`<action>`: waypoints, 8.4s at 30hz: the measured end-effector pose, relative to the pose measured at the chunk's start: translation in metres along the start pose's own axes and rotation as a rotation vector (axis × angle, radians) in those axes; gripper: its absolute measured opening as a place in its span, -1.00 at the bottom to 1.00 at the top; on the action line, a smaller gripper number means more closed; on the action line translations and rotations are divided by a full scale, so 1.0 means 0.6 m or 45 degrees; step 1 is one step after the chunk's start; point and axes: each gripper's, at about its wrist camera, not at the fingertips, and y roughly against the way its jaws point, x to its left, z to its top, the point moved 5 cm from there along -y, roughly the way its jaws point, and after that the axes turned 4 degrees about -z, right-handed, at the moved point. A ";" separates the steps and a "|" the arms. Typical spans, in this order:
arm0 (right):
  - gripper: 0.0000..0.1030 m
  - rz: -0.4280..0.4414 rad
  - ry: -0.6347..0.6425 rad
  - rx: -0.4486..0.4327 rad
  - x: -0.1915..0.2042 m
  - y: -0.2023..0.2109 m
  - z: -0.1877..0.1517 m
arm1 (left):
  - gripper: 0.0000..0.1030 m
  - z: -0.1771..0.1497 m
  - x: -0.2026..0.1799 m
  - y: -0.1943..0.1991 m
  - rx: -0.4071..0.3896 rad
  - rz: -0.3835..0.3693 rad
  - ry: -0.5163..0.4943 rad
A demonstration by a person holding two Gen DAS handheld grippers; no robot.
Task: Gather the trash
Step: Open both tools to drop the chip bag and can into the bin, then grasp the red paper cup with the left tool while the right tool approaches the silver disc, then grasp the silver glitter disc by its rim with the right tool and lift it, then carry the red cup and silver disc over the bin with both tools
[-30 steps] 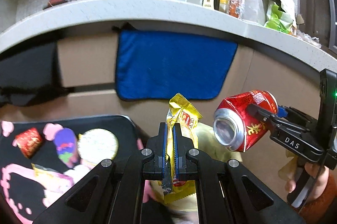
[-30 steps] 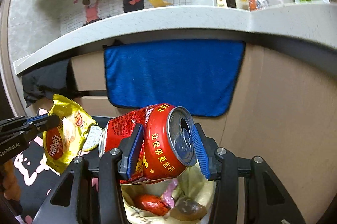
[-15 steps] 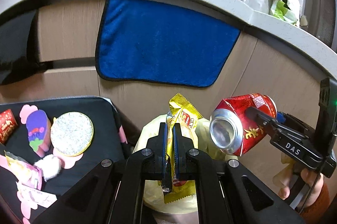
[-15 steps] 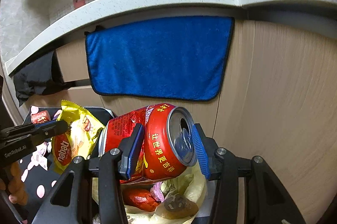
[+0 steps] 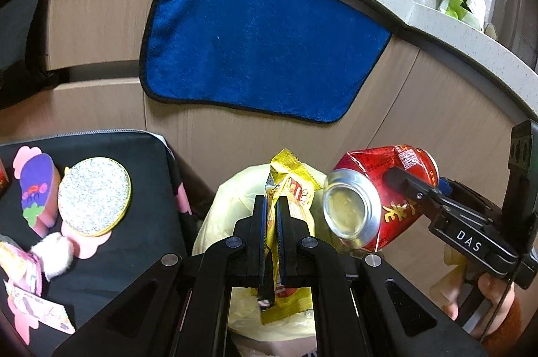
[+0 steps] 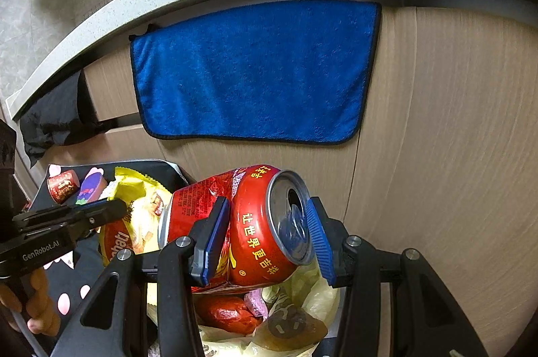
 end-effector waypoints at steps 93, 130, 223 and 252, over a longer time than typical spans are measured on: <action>-0.10 0.217 0.081 0.375 0.414 -0.289 -0.022 | -0.91 -0.128 0.515 0.285 -0.046 0.171 0.591; -0.38 0.344 0.256 0.314 0.518 -0.205 -0.015 | -0.88 -0.242 0.522 0.367 -0.023 0.267 0.688; -0.77 0.351 0.454 0.191 0.592 -0.138 0.002 | -0.78 -0.254 0.538 0.452 -0.179 0.423 0.783; -0.76 0.383 0.314 -0.167 0.343 0.088 0.103 | -0.92 0.058 0.184 0.357 -0.374 0.309 0.118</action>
